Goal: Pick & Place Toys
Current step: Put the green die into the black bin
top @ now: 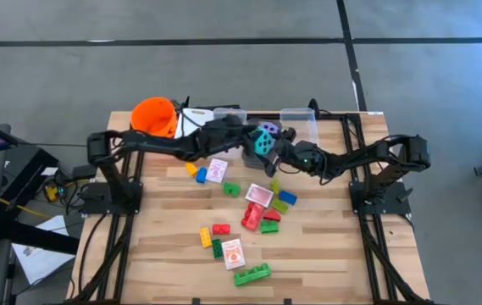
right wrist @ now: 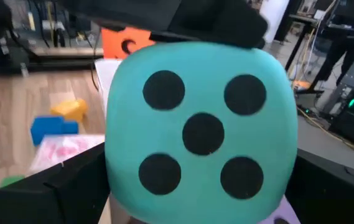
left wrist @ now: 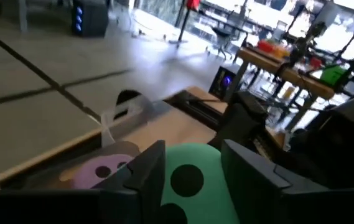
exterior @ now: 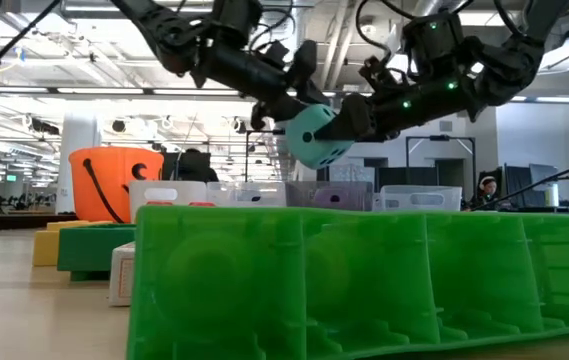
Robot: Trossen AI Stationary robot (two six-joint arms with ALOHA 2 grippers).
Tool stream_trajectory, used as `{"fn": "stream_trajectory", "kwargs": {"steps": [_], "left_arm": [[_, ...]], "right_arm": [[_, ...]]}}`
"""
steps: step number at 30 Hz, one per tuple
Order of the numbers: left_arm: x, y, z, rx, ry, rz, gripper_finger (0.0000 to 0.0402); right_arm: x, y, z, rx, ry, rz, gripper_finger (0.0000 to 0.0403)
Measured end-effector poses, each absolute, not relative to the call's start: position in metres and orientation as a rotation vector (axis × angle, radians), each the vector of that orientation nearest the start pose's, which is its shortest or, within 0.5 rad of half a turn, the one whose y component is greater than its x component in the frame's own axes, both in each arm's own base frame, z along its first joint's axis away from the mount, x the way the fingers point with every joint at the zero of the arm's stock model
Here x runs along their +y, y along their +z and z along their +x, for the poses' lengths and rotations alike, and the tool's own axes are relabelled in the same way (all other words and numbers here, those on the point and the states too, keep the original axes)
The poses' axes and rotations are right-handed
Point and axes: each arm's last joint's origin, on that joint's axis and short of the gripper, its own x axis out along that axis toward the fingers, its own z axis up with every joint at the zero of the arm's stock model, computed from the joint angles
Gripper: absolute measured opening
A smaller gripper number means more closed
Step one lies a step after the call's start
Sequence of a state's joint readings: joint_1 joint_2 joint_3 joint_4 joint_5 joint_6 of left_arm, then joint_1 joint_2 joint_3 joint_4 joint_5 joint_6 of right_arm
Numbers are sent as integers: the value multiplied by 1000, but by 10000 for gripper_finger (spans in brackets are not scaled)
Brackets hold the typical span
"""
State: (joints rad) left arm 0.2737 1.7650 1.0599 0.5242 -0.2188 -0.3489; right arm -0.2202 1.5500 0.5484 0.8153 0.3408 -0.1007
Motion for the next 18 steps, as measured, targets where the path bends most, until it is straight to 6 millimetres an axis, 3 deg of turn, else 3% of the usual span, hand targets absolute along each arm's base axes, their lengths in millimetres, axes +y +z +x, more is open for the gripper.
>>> {"fn": "stream_trajectory", "kwargs": {"steps": [6, 13, 18], "left_arm": [[116, 237, 372, 98, 543, -339, 102], [105, 236, 373, 139, 515, -317, 53], [103, 237, 372, 146, 533, -310, 29]], "right_arm": [[-72, 198, 269, 216, -554, -119, 400], [-65, 247, 239, 94, -564, -109, 400], [-63, 259, 223, 100, -568, -86, 400]]}}
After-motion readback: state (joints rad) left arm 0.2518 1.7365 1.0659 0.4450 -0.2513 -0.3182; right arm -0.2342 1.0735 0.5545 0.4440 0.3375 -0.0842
